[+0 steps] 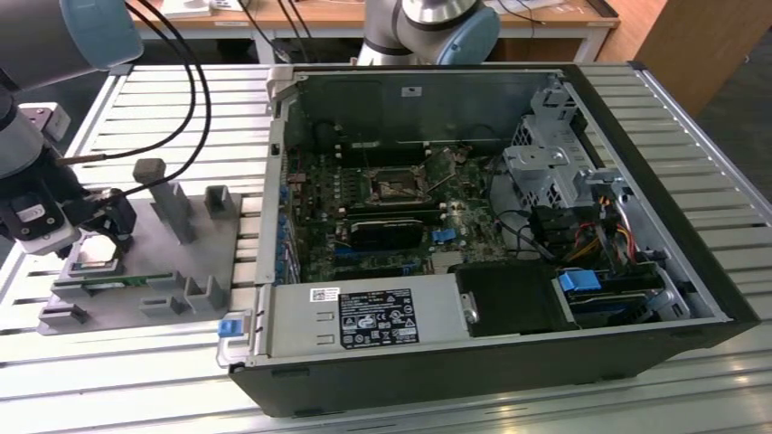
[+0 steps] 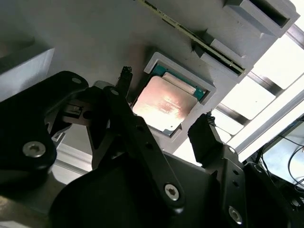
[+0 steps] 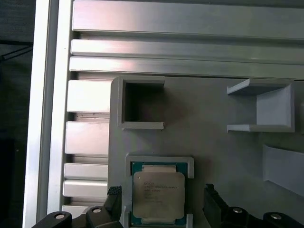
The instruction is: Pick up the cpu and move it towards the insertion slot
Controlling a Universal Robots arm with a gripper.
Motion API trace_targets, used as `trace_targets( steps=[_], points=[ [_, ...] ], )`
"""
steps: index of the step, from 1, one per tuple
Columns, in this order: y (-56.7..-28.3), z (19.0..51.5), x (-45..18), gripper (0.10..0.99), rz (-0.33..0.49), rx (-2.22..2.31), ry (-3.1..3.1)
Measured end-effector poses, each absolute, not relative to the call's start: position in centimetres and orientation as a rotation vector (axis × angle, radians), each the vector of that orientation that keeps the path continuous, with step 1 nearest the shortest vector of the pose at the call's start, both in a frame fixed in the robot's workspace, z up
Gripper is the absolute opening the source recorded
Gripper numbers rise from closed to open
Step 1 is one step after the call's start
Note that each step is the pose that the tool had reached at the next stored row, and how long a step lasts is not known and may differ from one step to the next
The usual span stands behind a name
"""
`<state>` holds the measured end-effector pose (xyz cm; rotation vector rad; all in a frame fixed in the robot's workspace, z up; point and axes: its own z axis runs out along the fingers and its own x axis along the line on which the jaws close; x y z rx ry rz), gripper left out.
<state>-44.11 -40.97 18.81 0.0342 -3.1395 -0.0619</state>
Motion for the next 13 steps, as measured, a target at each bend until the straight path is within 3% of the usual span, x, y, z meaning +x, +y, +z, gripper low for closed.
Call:
trace_targets(
  steps=[2,3,10,13],
  points=[
    [-40.97,18.68,-44.17,0.761,-0.062,0.034,-3.139],
    [-40.97,18.62,-44.19,0.694,-0.062,0.034,-3.139],
    [-40.97,18.50,-44.24,0.694,-0.065,0.035,-3.139],
    [-40.97,18.44,-44.33,0.616,-0.073,0.038,-3.139]
  ],
)
